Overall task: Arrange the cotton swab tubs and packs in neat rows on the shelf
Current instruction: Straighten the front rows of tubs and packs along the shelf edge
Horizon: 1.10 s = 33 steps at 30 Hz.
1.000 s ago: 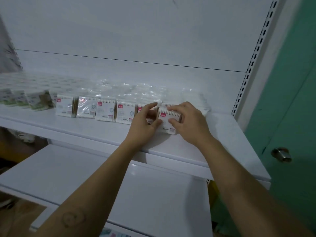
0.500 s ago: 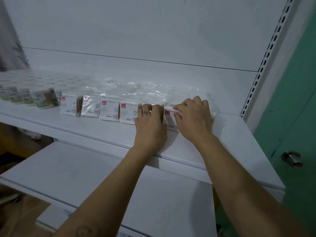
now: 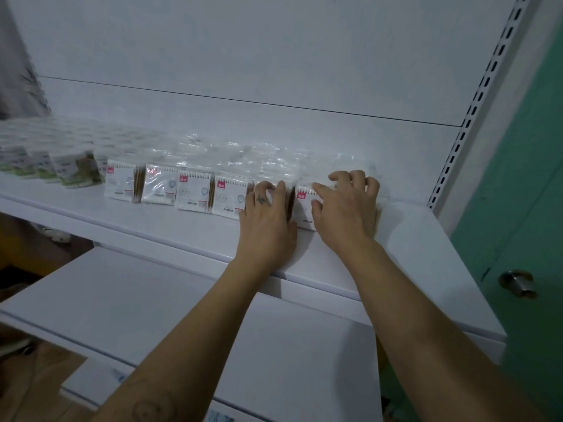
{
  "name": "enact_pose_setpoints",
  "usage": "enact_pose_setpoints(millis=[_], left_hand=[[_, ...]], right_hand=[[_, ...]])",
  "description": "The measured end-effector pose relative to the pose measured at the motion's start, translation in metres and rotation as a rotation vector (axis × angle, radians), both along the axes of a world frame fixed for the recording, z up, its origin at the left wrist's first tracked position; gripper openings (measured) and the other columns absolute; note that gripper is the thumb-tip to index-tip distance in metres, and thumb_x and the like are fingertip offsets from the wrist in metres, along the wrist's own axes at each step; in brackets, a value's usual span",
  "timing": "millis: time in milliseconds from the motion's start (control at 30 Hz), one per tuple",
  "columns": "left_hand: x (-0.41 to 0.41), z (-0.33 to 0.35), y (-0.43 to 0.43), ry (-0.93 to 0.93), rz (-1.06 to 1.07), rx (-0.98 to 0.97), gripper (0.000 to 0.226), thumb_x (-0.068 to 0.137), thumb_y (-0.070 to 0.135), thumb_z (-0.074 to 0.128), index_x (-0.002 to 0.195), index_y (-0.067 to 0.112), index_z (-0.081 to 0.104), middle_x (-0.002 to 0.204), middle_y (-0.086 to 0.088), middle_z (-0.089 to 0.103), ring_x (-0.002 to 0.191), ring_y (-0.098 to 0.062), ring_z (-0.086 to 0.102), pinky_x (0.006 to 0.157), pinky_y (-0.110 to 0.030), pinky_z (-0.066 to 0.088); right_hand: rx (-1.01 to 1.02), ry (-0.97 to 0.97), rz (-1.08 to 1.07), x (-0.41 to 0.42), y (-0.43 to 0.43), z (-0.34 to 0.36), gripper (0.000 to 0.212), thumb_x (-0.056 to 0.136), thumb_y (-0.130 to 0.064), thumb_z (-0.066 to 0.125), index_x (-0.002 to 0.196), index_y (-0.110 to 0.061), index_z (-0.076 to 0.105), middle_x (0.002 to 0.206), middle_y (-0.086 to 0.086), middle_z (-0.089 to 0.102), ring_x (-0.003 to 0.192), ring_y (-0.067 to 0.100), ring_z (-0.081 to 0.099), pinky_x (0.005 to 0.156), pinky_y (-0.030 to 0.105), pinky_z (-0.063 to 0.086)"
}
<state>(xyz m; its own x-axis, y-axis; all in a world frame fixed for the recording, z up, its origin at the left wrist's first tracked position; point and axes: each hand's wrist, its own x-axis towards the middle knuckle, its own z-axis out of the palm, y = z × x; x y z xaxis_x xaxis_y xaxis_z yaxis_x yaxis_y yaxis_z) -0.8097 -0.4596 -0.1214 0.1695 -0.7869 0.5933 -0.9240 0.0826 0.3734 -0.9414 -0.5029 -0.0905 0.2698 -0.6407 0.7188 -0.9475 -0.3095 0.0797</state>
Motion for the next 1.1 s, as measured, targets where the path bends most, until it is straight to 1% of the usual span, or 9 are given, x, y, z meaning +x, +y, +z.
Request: enact_pose_setpoints(millis=[100,300,467,567,667,767,867,967,1100], left_hand=[[0.000,0.001,0.001,-0.002,-0.004,0.009,0.066,0.086,0.020,0.059,0.146,0.016,0.031,0.145,-0.013,0.028,0.132,-0.037,0.027,0.098,-0.049,0.039],[-0.002,0.003,0.004,0.047,0.001,-0.075,0.053,0.089,0.017,0.058,0.138,0.008,0.040,0.141,-0.017,0.035,0.128,-0.037,0.034,0.095,-0.048,0.039],[-0.006,0.005,0.007,-0.019,0.014,-0.102,0.051,0.085,0.013,0.062,0.133,0.007,0.045,0.136,-0.018,0.043,0.124,-0.039,0.039,0.097,-0.051,0.037],[-0.005,0.008,0.009,-0.123,0.005,-0.122,0.044,0.084,0.015,0.063,0.126,0.009,0.052,0.130,-0.016,0.047,0.119,-0.039,0.042,0.101,-0.054,0.037],[-0.009,0.008,0.012,-0.155,-0.049,-0.127,0.042,0.083,0.018,0.066,0.124,0.011,0.056,0.128,-0.013,0.050,0.117,-0.036,0.044,0.097,-0.048,0.037],[-0.025,0.010,0.015,-0.084,-0.157,-0.092,0.039,0.088,0.022,0.064,0.125,0.014,0.054,0.130,-0.010,0.051,0.120,-0.032,0.044,0.095,-0.044,0.039],[-0.046,0.012,0.013,0.063,-0.260,-0.083,0.041,0.088,0.021,0.063,0.127,0.014,0.052,0.128,-0.011,0.052,0.117,-0.031,0.048,0.093,-0.044,0.045],[-0.058,0.012,0.012,0.176,-0.326,-0.043,0.051,0.088,0.020,0.063,0.135,0.014,0.043,0.131,-0.009,0.051,0.117,-0.028,0.050,0.094,-0.043,0.047],[-0.062,0.004,0.011,0.084,-0.352,0.006,0.048,0.089,0.024,0.061,0.131,0.014,0.040,0.123,-0.008,0.055,0.109,-0.026,0.054,0.086,-0.044,0.050]], right_hand=[[0.041,0.048,-0.025,0.000,0.002,0.001,0.035,0.091,-0.036,0.059,0.125,-0.026,0.065,0.143,0.009,0.048,0.132,0.031,0.035,0.106,0.044,0.008],[0.099,0.029,-0.032,-0.002,0.006,0.001,0.052,0.094,-0.046,0.052,0.142,-0.029,0.046,0.155,0.008,0.033,0.143,0.028,0.021,0.111,0.047,-0.004],[0.031,-0.154,0.055,-0.015,0.011,0.004,0.046,0.090,-0.031,0.063,0.135,-0.023,0.056,0.147,0.010,0.044,0.138,0.030,0.031,0.114,0.048,0.002],[0.039,-0.252,0.085,-0.037,0.020,0.010,0.045,0.091,-0.019,0.062,0.135,-0.021,0.055,0.147,0.008,0.043,0.138,0.028,0.031,0.115,0.045,0.010],[0.080,-0.402,0.083,-0.062,0.030,0.011,0.046,0.093,-0.013,0.056,0.138,-0.021,0.052,0.146,0.004,0.043,0.136,0.024,0.030,0.114,0.038,0.017],[0.088,-0.566,0.107,-0.070,0.039,0.003,0.046,0.091,-0.007,0.055,0.136,-0.016,0.052,0.139,0.005,0.047,0.128,0.023,0.041,0.109,0.033,0.029],[0.122,-0.724,0.090,-0.068,0.047,-0.005,0.041,0.090,-0.007,0.058,0.130,-0.015,0.052,0.132,0.004,0.048,0.107,0.019,0.056,0.089,0.028,0.045],[0.183,-0.798,0.077,-0.071,0.047,-0.006,0.038,0.089,-0.008,0.059,0.126,-0.014,0.052,0.122,0.003,0.054,0.087,0.014,0.058,0.074,0.021,0.039],[0.285,-0.848,0.086,-0.077,0.045,-0.009,0.037,0.089,-0.010,0.060,0.125,-0.016,0.051,0.093,-0.005,0.061,0.084,0.017,0.060,0.072,0.023,0.040]])
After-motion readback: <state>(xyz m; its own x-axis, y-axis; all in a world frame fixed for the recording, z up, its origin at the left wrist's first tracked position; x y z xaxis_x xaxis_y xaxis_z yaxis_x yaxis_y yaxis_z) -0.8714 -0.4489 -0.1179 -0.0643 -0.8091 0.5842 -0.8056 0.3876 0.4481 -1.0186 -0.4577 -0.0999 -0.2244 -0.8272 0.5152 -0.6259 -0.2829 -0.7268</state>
